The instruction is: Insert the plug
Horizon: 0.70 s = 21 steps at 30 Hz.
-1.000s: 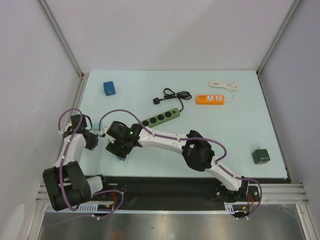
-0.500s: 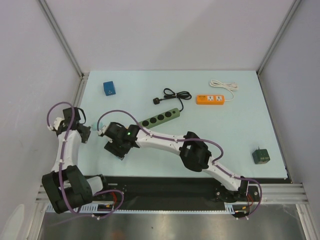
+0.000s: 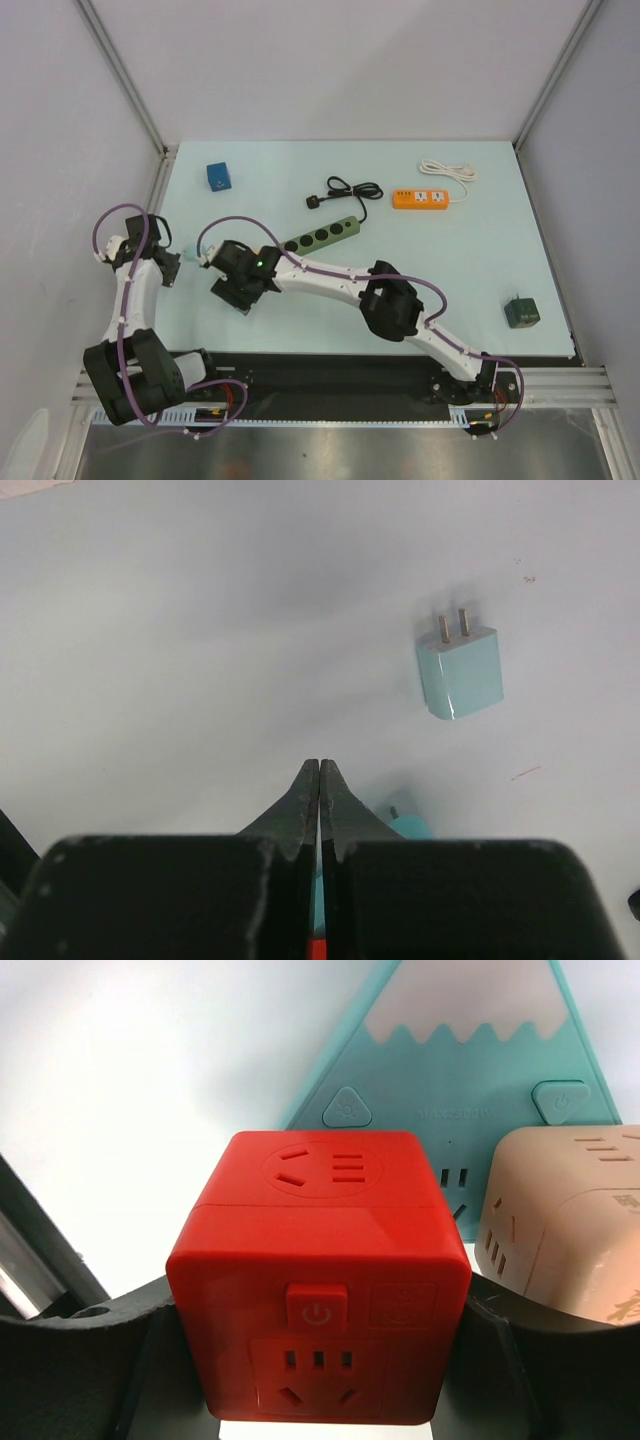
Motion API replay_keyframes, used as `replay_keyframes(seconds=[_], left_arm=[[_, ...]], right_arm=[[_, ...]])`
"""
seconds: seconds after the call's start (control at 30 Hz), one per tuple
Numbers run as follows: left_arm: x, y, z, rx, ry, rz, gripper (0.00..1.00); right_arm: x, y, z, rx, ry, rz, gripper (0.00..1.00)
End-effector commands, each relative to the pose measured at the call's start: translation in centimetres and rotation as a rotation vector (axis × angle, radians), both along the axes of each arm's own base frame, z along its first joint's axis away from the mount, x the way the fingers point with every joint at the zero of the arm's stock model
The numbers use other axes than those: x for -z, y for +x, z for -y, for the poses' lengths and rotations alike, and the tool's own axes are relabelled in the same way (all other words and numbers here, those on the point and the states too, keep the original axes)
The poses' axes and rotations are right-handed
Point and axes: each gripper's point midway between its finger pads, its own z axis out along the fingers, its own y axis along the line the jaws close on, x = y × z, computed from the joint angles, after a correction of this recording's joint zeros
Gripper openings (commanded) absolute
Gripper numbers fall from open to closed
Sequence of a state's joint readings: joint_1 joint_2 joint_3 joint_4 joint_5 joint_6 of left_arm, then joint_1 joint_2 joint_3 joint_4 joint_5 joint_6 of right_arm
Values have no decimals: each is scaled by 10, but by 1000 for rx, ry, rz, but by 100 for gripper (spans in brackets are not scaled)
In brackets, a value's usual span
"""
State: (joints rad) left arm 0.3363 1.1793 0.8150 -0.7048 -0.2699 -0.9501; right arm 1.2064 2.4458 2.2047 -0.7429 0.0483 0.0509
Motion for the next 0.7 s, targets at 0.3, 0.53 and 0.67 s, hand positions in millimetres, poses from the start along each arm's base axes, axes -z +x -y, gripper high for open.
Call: replay_keyframes(seconds=[0.3, 0.53, 0.67], left_arm=[[-7, 1, 2, 19, -10, 31, 0], [-8, 2, 3, 36, -7, 39, 0], [-8, 3, 2, 40, -2, 38, 0]], right_arm=[[-22, 25, 31, 24, -66, 23, 96], [-47, 25, 27, 16, -13, 28, 98], [-73, 24, 28, 13, 33, 37, 99]])
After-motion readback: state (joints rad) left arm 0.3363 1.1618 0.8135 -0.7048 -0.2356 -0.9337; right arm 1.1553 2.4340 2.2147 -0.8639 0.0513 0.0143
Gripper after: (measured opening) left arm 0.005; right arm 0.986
